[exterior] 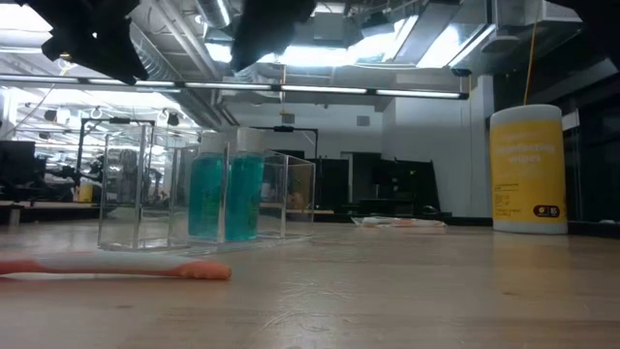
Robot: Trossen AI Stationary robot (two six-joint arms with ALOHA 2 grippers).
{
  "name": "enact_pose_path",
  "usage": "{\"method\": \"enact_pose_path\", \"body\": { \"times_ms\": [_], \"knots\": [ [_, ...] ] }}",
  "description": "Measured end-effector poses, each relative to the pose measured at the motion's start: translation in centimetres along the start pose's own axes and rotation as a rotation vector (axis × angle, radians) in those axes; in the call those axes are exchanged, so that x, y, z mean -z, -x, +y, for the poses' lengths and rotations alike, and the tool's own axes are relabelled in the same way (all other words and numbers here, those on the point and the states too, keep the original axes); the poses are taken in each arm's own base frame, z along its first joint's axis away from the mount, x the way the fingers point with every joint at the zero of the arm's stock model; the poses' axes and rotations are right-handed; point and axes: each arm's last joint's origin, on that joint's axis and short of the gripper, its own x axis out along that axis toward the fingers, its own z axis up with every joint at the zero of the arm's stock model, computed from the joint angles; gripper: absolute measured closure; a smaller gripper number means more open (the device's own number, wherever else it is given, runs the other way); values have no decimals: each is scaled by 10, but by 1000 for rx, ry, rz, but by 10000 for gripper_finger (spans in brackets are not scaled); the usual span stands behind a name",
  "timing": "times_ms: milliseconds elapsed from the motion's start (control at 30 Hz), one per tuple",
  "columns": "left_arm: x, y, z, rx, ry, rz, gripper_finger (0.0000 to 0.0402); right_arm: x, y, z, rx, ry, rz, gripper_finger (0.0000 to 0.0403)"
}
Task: Pick & Place toothbrushing station
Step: Put the bottom orange toothbrush into the transparent organizer
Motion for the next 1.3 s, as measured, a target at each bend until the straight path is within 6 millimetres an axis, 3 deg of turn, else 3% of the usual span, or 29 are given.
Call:
{"method": "enact_pose_path", "body": {
  "times_ms": [233, 433, 600, 800, 1000, 1133, 1300],
  "knots": [
    [6, 18, -2, 156, -55, -45, 245, 11, 66, -13, 31, -58, 9, 275],
    [9, 44, 7, 406, 47, -124, 245, 19, 125, -15, 92, -107, -82, 275],
    [36, 40, 8, 470, 137, 40, 245, 32, 158, -9, 105, -187, -144, 275],
    [89, 35, -31, 558, 57, 291, 245, 52, 183, 22, 95, -223, -253, 275],
    [118, 43, -70, 545, -11, 383, 245, 77, 207, 41, 160, -290, -376, 275],
    [135, 46, -88, 458, -75, 455, 245, 89, 227, 48, 169, -306, -433, 275],
    [143, 50, -105, 215, -198, 580, 245, 100, 250, 54, 208, -290, -494, 275]
  ]
}}
